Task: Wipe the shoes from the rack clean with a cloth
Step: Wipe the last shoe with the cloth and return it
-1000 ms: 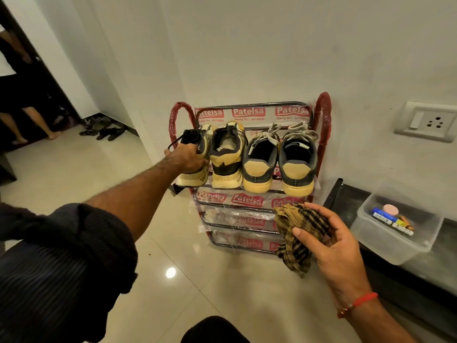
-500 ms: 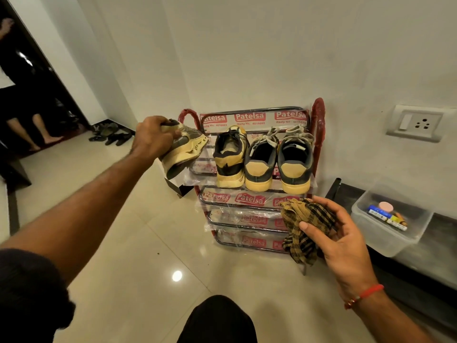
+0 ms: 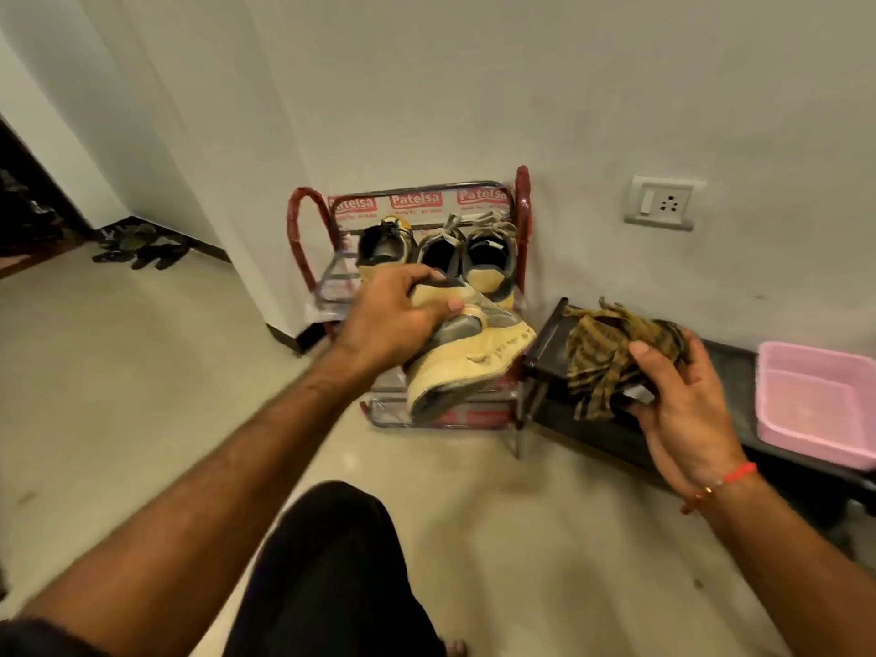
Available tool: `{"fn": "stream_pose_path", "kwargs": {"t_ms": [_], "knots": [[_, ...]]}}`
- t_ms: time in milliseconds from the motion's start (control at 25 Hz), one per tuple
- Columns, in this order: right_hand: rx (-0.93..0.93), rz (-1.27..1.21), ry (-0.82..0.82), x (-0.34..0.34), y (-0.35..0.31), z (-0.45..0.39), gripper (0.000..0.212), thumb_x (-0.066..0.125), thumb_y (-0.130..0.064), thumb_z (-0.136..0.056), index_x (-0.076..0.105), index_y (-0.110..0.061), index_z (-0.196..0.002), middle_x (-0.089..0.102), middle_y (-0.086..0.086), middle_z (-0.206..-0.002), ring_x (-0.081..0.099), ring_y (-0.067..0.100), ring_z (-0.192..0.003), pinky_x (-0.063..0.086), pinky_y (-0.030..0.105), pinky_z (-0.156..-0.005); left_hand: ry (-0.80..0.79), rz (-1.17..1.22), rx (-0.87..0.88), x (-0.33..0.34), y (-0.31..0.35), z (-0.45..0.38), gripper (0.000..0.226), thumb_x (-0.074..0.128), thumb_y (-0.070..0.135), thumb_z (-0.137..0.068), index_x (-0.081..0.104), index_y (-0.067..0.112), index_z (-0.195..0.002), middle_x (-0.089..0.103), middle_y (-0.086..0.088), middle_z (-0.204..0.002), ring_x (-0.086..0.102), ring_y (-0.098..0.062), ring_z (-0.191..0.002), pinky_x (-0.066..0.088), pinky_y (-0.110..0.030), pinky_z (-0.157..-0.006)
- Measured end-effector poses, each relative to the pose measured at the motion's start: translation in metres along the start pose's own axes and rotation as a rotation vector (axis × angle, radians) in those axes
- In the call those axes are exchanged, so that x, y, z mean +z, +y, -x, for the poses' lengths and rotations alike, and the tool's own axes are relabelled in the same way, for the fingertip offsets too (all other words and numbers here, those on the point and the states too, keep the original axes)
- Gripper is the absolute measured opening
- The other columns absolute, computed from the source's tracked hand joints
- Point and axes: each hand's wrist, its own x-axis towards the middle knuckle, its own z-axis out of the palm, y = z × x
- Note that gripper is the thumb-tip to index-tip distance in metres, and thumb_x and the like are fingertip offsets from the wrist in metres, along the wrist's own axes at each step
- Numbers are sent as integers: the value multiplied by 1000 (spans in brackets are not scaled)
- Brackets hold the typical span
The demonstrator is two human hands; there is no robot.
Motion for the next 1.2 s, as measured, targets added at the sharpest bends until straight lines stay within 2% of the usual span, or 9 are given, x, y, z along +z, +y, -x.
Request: {"fn": "stream_pose_path", "kwargs": {"t_ms": [120, 280, 400, 480, 600, 720, 880, 1080, 1200], "knots": [[-20, 129, 99, -41, -4, 11, 23, 64, -11, -92, 62, -23, -111, 73, -1, -106, 68, 18, -104, 55, 38, -87, -124, 100, -110, 91, -4, 9, 20, 77, 29, -90, 74, 27, -109, 76, 5, -101, 72, -14, -93, 63, -43, -82], [-29, 257, 283, -104, -12, 29, 17, 68, -8, -91, 68, -22, -101, 73, 6, -103, 69, 26, -103, 55, 45, -95, -296, 311, -334, 180, -18, 19, 28, 70, 33, -96, 72, 8, -107, 72, -1, -84, 66, -14, -70, 51, -22, -50], [-54, 351, 391, -133, -15, 35, 13, 71, -11, -88, 67, -23, -93, 70, 16, -106, 68, 34, -102, 57, 53, -91, -422, 636, -491, 214, -27, 20, 35, 63, 32, -100, 73, 1, -112, 76, -10, -91, 72, -19, -79, 56, -27, -64], [-56, 472, 386, -144, -17, 34, 13, 72, -14, -88, 64, -22, -93, 68, 15, -104, 68, 32, -100, 60, 46, -86, -471, 658, -505, 236, -30, 20, 35, 61, 36, -101, 73, 5, -112, 76, -10, -92, 72, -22, -84, 56, -34, -76], [-55, 636, 205, -144, -20, 25, 19, 69, -5, -89, 61, -16, -101, 67, 1, -95, 67, 15, -93, 58, 29, -81, -544, 554, -426, 256, -31, 18, 41, 54, 42, -104, 73, 6, -112, 72, -5, -86, 66, -16, -78, 53, -33, -75], [-87, 836, 37, -133, -8, 18, 29, 69, -1, -88, 60, -12, -113, 67, -4, -98, 65, 7, -92, 54, 26, -86, -566, 485, -376, 255, -38, 11, 37, 50, 42, -106, 74, 14, -100, 66, 3, -74, 60, -9, -67, 50, -25, -63], [57, 905, -116, -121, 9, 26, 44, 73, -33, -89, 55, -19, -126, 64, -3, -114, 63, 10, -105, 54, 29, -92, -606, 447, -310, 251, -47, 8, 46, 47, 43, -106, 71, 3, -108, 67, -7, -85, 62, -16, -75, 50, -31, -71], [-288, 1137, -551, -102, 25, 46, 37, 71, -18, -90, 61, -9, -126, 61, 2, -119, 59, 14, -109, 47, 24, -97, -613, 379, -274, 257, -53, 16, 48, 49, 40, -106, 65, -5, -107, 64, -9, -85, 59, -20, -79, 46, -30, -66], [-352, 1236, -476, -127, 29, 26, 36, 71, -6, -83, 66, -5, -118, 63, 9, -113, 60, 20, -104, 48, 26, -95, -596, 358, -257, 260, -48, 16, 41, 50, 37, -106, 69, 1, -103, 65, -4, -80, 60, -15, -74, 49, -23, -62]]}}
